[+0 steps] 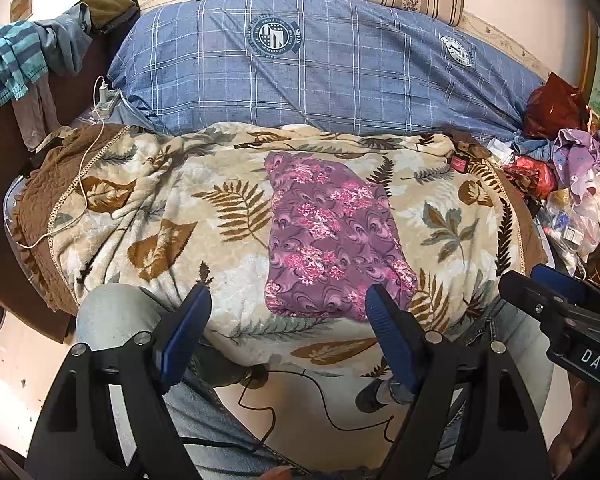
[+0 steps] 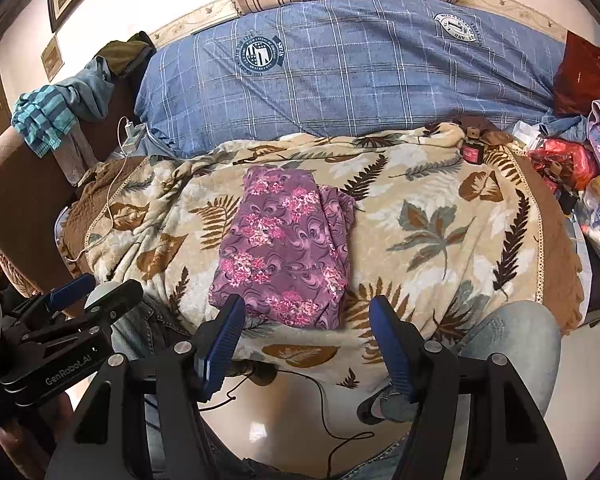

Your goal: Fold small clothes

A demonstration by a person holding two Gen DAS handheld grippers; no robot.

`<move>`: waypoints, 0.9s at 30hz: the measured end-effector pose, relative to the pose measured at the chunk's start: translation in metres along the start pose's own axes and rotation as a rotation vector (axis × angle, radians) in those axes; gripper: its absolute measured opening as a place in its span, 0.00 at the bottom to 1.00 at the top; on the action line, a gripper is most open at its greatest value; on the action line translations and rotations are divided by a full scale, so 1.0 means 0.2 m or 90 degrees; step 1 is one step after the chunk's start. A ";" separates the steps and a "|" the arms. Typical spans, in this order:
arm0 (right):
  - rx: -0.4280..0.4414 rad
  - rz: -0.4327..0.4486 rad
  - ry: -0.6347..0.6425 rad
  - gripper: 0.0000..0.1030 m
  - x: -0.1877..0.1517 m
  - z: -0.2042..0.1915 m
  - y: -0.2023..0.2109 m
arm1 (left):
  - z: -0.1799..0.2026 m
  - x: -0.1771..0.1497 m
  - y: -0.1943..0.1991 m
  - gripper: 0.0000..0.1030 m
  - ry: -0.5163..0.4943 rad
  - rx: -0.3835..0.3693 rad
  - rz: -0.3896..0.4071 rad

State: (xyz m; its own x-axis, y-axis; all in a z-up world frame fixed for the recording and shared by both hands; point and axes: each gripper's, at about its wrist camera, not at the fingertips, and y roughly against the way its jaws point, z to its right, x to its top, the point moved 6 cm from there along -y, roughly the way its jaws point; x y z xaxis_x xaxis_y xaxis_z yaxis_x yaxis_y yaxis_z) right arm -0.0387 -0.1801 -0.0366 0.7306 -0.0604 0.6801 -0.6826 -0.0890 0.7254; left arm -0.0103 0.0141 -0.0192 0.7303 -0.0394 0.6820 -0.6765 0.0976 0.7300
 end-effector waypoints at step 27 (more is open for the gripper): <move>0.006 -0.005 -0.012 0.65 0.02 0.05 -0.08 | -0.01 -0.01 -0.19 0.77 -0.004 -0.017 -0.006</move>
